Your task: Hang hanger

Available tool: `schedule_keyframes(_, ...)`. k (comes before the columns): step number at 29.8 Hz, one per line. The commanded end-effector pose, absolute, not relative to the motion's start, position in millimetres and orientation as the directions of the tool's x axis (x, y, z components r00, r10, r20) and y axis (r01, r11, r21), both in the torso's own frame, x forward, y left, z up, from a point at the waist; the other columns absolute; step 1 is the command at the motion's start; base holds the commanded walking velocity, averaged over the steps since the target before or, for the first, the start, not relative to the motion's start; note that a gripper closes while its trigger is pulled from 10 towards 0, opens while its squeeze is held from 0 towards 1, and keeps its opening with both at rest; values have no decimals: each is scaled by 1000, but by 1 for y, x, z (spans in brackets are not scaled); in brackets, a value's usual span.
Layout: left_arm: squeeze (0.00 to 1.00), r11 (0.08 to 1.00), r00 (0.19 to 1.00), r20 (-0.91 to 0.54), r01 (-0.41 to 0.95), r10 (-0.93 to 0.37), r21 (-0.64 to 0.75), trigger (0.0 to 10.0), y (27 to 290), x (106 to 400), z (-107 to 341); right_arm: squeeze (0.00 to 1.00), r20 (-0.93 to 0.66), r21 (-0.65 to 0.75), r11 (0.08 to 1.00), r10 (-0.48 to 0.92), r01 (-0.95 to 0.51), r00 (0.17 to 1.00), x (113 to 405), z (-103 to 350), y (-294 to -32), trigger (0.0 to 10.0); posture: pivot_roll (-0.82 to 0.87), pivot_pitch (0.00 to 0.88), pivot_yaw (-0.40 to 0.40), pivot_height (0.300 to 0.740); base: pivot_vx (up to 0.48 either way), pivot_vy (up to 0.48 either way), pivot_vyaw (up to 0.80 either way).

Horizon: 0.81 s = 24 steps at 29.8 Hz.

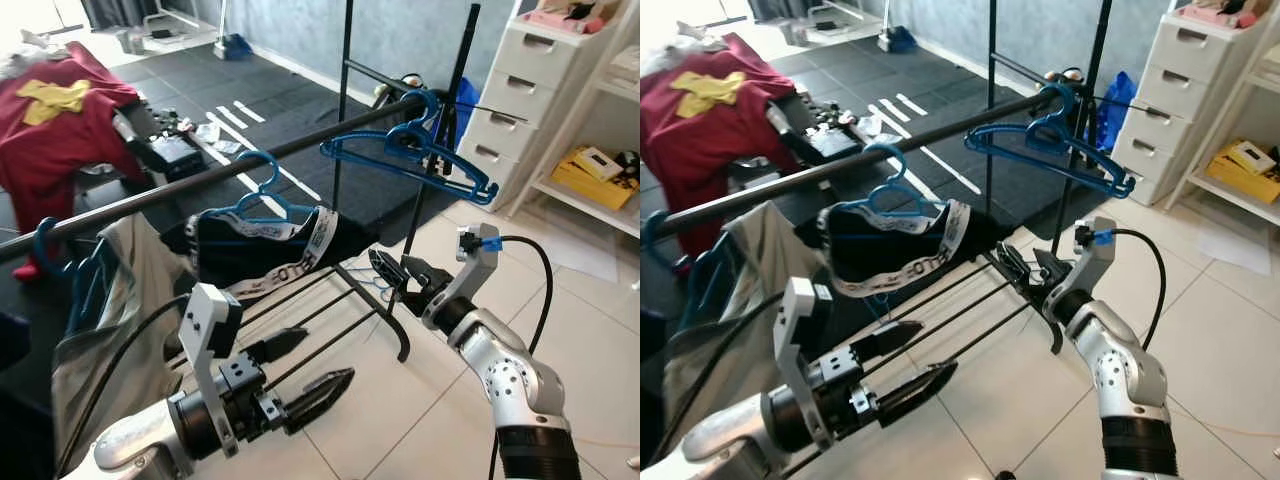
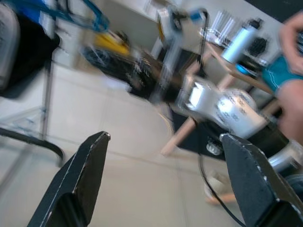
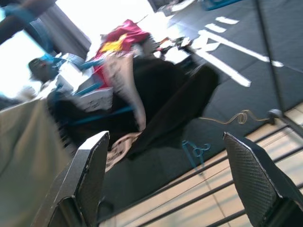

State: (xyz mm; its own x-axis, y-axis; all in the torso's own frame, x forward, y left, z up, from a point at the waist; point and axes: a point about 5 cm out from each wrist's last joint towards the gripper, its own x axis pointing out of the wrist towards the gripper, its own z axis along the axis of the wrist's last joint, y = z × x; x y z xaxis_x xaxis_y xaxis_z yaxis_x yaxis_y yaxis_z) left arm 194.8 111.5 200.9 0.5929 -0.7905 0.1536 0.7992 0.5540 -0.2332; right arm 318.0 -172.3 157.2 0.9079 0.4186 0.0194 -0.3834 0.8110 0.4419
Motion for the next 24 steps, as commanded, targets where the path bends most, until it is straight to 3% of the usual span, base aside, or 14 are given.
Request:
schedule_keyframes(1,0,599,639,184,767,-747,-230,10000,116,201,205,0,16,438,810,426,-390,904,318,157,-172,10000,-106,100,-20,740,-480,0,0)
schedule_keyframes(2,0,671,704,204,710,-680,-214,10000,120,214,210,0,1,397,828,430,-396,903,318,156,-170,10000,-106,98,-21,740,0,0,538)
schedule_keyframes(3,0,671,704,204,710,-680,-214,10000,120,214,210,0,1,397,828,430,-396,903,318,156,-170,10000,-106,98,-21,740,0,0,538)
schedule_keyframes(4,0,749,778,219,628,-589,-212,10000,126,227,214,0,8,366,826,457,-428,889,316,158,-167,10000,-108,97,-22,740,0,0,800)
schedule_keyframes(8,0,749,778,219,628,-589,-212,10000,126,227,214,0,8,366,826,457,-428,889,316,158,-167,10000,-108,97,-22,740,0,0,800)
schedule_keyframes(9,0,817,842,234,533,-487,-218,10000,134,239,217,0,10,343,821,482,-456,876,314,159,-164,10000,-108,95,-21,740,0,0,775)
schedule_keyframes(10,0,817,842,234,533,-487,-218,10000,134,239,217,0,10,343,821,482,-456,876,314,159,-164,10000,-108,95,-21,740,0,0,775)
schedule_keyframes(11,0,932,940,200,314,-277,-182,10000,156,259,215,0,15,337,809,508,-483,861,313,159,-161,10000,-106,91,-22,740,0,0,769)
schedule_keyframes(13,0,932,940,200,314,-277,-182,10000,156,259,215,0,15,337,809,508,-483,861,313,159,-161,10000,-106,91,-22,740,0,0,769)
schedule_keyframes(15,0,974,971,175,184,-160,-133,10000,168,271,214,0,16,341,805,512,-486,859,313,159,-160,10000,-107,90,-21,740,0,0,775)
schedule_keyframes(19,0,985,981,165,123,-103,-119,10000,173,279,214,0,18,342,802,515,-489,857,312,159,-160,10000,-112,89,-19,740,0,0,766)
schedule_keyframes(21,0,995,991,135,19,-6,-97,10000,181,293,211,0,21,338,801,519,-495,854,312,159,-159,10000,-121,88,-14,740,0,0,744)
schedule_keyframes(24,0,997,992,129,2,9,-78,10000,183,296,209,0,22,335,801,520,-496,854,311,159,-159,10000,-121,90,-12,740,0,0,740)
